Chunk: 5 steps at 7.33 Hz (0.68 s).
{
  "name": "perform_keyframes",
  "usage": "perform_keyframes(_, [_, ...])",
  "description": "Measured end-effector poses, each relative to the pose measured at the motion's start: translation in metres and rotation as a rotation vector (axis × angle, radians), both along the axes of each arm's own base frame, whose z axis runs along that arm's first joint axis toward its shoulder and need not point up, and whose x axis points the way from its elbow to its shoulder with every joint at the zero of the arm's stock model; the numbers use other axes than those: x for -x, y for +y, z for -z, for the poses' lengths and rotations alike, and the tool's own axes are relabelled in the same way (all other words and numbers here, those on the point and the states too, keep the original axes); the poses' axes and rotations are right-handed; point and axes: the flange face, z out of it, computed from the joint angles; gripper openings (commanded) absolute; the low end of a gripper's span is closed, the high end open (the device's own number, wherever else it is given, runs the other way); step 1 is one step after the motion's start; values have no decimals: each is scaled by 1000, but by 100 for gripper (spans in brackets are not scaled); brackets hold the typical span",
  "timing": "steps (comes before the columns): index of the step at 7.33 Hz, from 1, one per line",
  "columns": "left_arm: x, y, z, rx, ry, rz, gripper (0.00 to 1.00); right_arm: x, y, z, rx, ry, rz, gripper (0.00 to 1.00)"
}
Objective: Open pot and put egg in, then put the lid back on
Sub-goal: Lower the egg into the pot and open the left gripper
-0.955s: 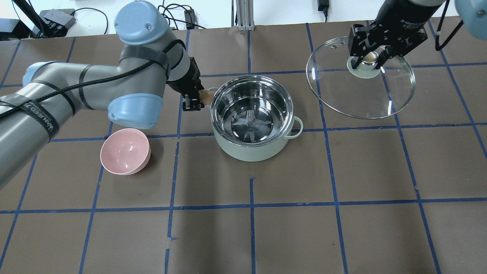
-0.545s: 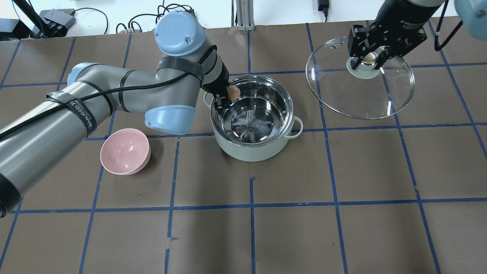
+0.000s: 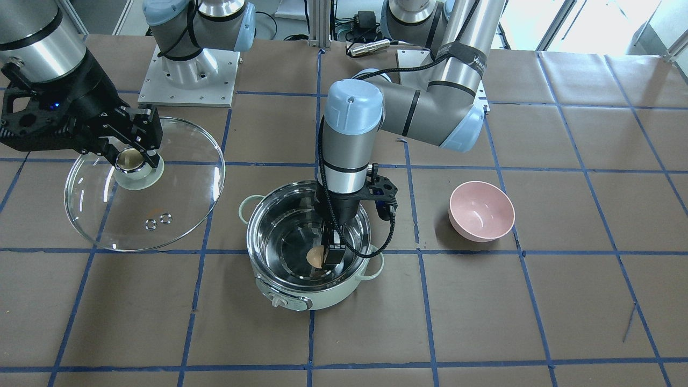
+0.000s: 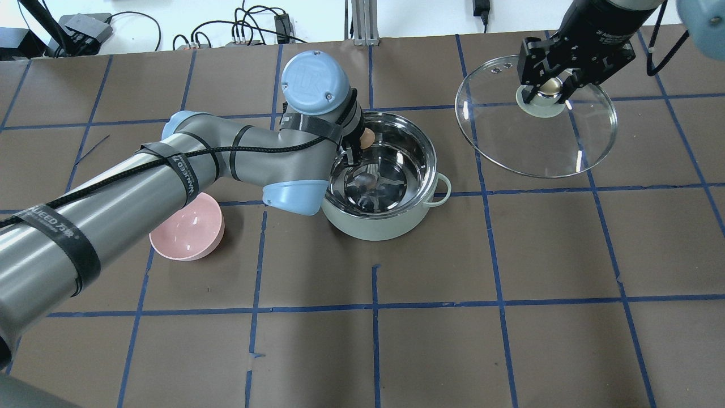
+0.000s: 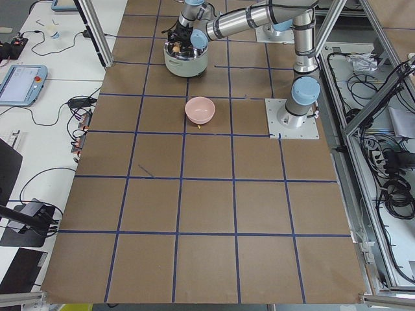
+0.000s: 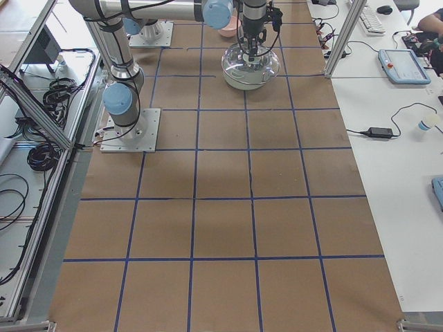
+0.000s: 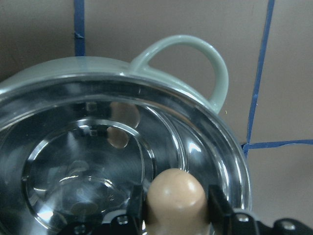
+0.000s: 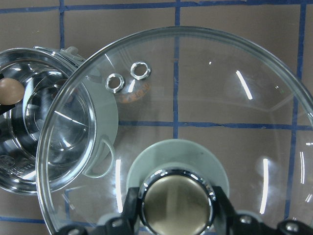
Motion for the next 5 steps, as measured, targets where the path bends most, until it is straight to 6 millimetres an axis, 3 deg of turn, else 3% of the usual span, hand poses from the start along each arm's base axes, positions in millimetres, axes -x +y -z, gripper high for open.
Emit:
perform_keyframes(2, [4, -5, 13, 30, 1, 0, 33, 0, 0, 0, 0, 0, 1, 41])
perform_keyframes(3, [6, -6, 17, 32, 1, 2, 47, 0, 0, 0, 1, 0, 1, 41])
perform_keyframes(5, [8, -6, 28, 20, -6, 13, 85, 0, 0, 0, 1, 0, 1, 41])
